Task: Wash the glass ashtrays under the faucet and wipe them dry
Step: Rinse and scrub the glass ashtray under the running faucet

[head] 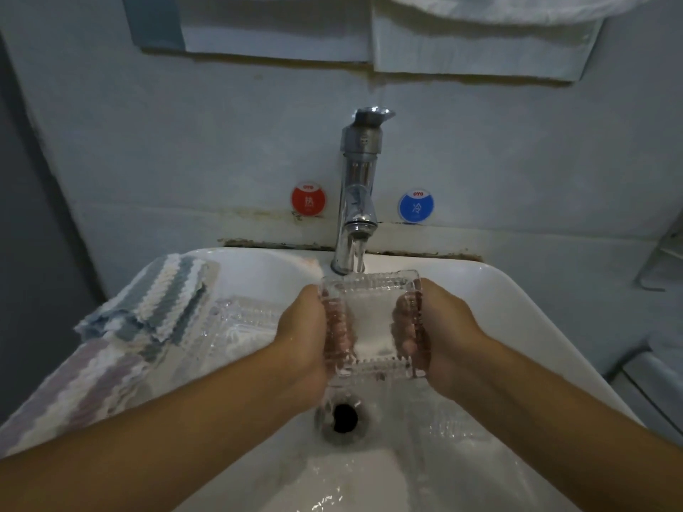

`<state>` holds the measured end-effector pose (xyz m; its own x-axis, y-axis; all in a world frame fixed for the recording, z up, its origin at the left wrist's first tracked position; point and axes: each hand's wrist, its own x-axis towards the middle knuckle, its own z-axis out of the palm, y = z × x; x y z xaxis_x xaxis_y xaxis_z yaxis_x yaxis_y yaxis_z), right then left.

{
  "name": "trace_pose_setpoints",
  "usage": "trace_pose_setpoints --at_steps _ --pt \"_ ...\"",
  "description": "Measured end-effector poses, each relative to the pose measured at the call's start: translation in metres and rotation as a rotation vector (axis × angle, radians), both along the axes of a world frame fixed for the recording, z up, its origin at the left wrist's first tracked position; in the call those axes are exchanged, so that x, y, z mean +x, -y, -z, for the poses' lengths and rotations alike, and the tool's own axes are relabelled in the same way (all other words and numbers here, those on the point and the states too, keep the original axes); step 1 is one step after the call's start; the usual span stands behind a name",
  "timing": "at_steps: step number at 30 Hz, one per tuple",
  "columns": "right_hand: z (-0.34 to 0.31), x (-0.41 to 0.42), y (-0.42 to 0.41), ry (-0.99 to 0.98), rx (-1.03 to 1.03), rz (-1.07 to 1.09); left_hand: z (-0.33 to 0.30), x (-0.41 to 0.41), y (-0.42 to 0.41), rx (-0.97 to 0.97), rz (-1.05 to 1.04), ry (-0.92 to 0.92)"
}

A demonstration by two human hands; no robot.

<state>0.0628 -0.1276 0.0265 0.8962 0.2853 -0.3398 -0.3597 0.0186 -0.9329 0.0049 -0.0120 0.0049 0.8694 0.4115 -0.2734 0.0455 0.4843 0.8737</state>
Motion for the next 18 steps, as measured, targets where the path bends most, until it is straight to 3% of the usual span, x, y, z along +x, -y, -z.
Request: trace_pose_setpoints --at_steps 4,11,18 --pt "0.004 0.001 -0.001 -0.056 0.026 0.06 0.005 -0.001 0.015 0.308 -0.086 -0.022" --pt "0.001 0.002 -0.001 -0.038 0.07 -0.026 -0.005 -0.003 0.0 0.198 -0.014 -0.071" --pt "-0.003 0.001 0.001 -0.021 0.025 0.005 -0.002 -0.004 0.01 0.293 -0.042 -0.033"
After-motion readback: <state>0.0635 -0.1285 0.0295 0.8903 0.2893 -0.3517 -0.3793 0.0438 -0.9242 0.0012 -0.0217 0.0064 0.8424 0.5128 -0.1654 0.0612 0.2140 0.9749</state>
